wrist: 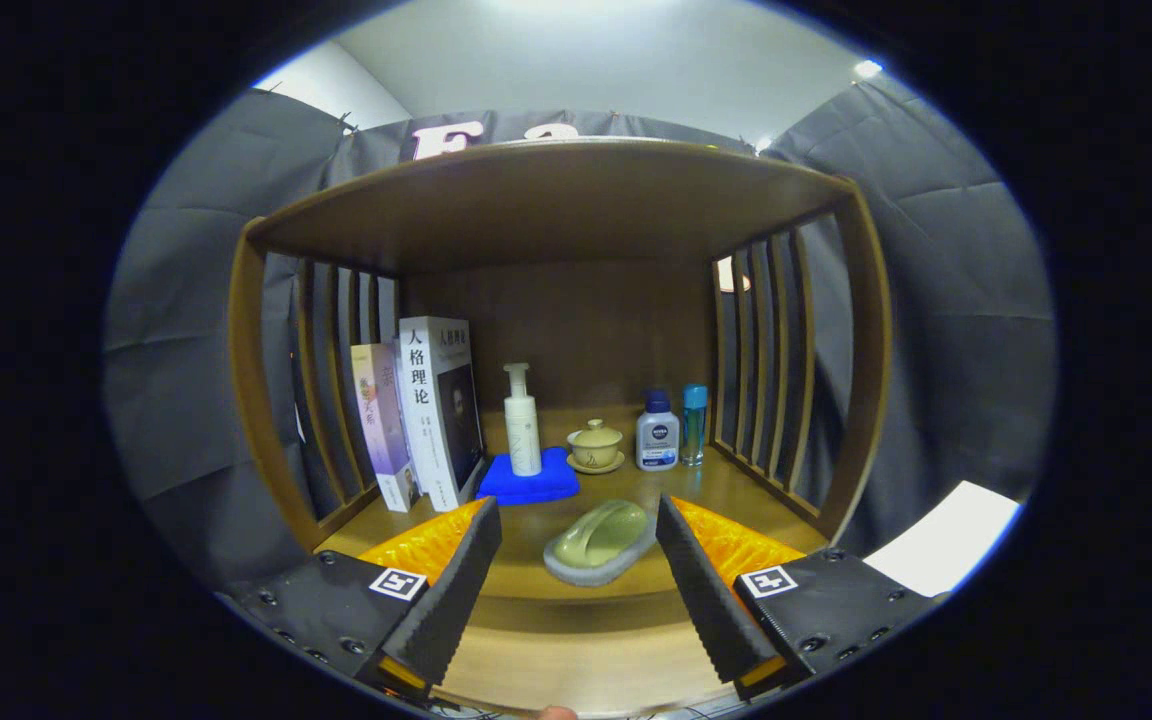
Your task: Pull open the drawer, take out the items inside it, and place them on the countertop above the cabinet.
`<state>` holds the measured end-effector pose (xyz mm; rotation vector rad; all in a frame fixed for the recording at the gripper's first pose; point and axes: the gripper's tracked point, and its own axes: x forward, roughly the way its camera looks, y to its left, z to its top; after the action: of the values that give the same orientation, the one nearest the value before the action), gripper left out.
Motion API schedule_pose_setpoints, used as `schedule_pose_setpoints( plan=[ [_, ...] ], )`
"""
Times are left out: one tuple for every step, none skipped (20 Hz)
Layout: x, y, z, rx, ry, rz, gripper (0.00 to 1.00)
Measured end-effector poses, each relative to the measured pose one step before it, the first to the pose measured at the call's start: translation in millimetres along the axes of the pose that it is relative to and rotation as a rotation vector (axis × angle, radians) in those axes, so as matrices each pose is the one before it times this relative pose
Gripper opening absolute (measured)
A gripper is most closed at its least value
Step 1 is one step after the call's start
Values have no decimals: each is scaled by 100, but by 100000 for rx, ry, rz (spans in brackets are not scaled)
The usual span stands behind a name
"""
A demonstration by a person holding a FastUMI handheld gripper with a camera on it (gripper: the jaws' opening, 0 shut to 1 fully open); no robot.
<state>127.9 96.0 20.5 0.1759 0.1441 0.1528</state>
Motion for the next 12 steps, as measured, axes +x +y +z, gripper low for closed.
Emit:
schedule_pose_setpoints(
  plan=[
    [-1136,486,-281,130,-831,630,98],
    [-1003,370,-119,-225,-1083,254,98],
    [-975,120,-118,-559,-1037,-578,98],
    [-982,354,-130,-520,-1060,-29,98],
    [-915,341,53,-227,-1404,-47,98],
    [-947,360,104,-129,-1933,535,98],
    [-830,379,158,-143,-1748,437,98],
    [-871,231,-26,-981,-1545,61,98],
    [-830,27,-65,-1057,-1054,-498,98],
    [-734,204,-129,-1096,-1099,-298,98],
    [-711,98,-138,-444,-853,-363,98],
    [-616,128,-192,-91,-672,-281,98]
  ],
)
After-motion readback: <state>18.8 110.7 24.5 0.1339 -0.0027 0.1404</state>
